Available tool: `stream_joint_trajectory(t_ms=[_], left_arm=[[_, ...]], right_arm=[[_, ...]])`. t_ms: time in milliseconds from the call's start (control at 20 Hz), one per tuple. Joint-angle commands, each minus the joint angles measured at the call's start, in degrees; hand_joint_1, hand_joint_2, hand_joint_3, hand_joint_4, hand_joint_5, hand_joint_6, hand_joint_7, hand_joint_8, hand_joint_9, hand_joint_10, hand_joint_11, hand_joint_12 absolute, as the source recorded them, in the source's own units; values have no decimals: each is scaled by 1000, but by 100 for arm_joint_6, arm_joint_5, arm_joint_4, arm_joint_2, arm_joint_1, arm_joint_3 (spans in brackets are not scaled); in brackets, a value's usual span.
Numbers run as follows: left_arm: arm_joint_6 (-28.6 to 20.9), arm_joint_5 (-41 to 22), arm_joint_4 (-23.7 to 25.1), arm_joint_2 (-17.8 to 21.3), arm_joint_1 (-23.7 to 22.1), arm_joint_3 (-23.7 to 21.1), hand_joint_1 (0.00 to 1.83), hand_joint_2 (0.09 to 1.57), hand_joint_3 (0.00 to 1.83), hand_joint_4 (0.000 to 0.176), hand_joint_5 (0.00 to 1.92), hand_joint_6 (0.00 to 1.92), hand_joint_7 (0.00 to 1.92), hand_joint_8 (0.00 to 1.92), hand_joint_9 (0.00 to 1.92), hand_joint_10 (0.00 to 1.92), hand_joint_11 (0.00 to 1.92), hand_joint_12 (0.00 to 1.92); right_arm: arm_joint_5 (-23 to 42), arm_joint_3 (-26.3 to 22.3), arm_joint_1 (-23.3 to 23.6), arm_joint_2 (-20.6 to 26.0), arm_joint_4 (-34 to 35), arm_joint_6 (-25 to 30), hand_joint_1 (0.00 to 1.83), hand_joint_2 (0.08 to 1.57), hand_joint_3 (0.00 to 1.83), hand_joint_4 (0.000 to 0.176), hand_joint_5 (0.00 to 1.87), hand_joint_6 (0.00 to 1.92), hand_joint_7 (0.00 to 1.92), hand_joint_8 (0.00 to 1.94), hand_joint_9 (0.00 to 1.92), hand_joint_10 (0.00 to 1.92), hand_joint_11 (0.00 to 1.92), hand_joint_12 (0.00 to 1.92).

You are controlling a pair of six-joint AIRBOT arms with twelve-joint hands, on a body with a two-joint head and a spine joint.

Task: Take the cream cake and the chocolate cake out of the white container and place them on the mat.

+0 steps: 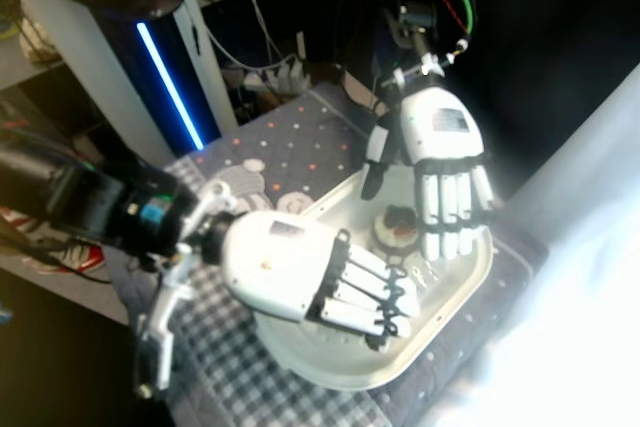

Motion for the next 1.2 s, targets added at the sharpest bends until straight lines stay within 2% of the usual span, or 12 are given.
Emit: stream_joint_trajectory(t_ms=[0,250,450,550,600,650,700,750,800,850,900,1150], left_arm=[[-10,-536,19,-34,-19,32,930,856,0,0,347,4,303,5,345,17,0,1165],[-10,-408,-66,-183,10,193,934,887,8,0,414,16,404,23,442,44,0,1237],[-10,-325,-113,-280,25,308,991,983,9,0,529,18,527,15,530,42,26,1195],[-11,-274,-134,-353,29,382,1043,1069,6,0,667,26,689,21,677,68,136,1261],[-11,-254,-167,-409,39,433,1132,1131,6,0,815,43,878,54,854,146,342,1286],[-11,-236,-176,-447,44,467,1132,1131,6,0,815,43,878,54,854,146,342,1286],[-11,-212,-195,-494,51,512,1182,1219,0,0,802,986,909,903,956,216,537,1127],[-11,-183,-225,-539,67,557,1317,1192,0,0,746,1222,850,1115,832,1149,584,1194],[-11,-176,-260,-560,85,584,1342,1204,0,0,738,1209,806,1258,773,1415,595,1346],[-11,-165,-311,-580,103,615,1345,1214,0,0,728,1206,790,1315,741,1497,583,1419],[-11,-160,-355,-592,120,636,1342,1224,1,0,722,1217,774,1345,712,1544,549,1474],[-18,-245,-431,-600,155,650,1333,1245,1,0,690,1244,727,1410,682,1606,532,1544]], right_arm=[[560,46,91,-44,-52,-16,914,805,0,0,393,9,352,10,392,8,0,1229],[458,147,91,-111,45,-16,944,854,9,0,471,16,388,8,415,10,12,1221],[443,165,91,-135,46,-16,1065,952,3,0,702,24,764,37,755,111,233,1311],[440,172,91,-145,46,-16,1162,1027,0,0,924,11,997,40,914,350,440,1448],[438,175,91,-148,46,-16,1229,1114,0,0,1065,827,910,1050,882,746,551,1535],[436,177,91,-149,46,-16,1229,1114,0,0,1065,827,910,1050,882,746,551,1535],[436,178,91,-151,46,-16,1338,1132,3,0,1002,897,875,1054,841,1266,613,1565],[436,181,91,-153,46,-16,1357,1148,0,0,974,939,848,1079,816,1397,615,1574],[436,182,91,-155,46,-16,1363,1148,0,0,965,929,852,1083,825,1419,624,1569],[436,182,91,-156,46,-16,1363,1148,0,0,962,950,854,1066,824,1418,614,1560],[437,182,91,-156,46,-16,1358,1156,0,0,947,1051,853,1033,788,1411,555,1489],[456,173,91,-147,47,-16,1360,1153,0,0,954,1040,858,1020,792,1418,548,1517]])
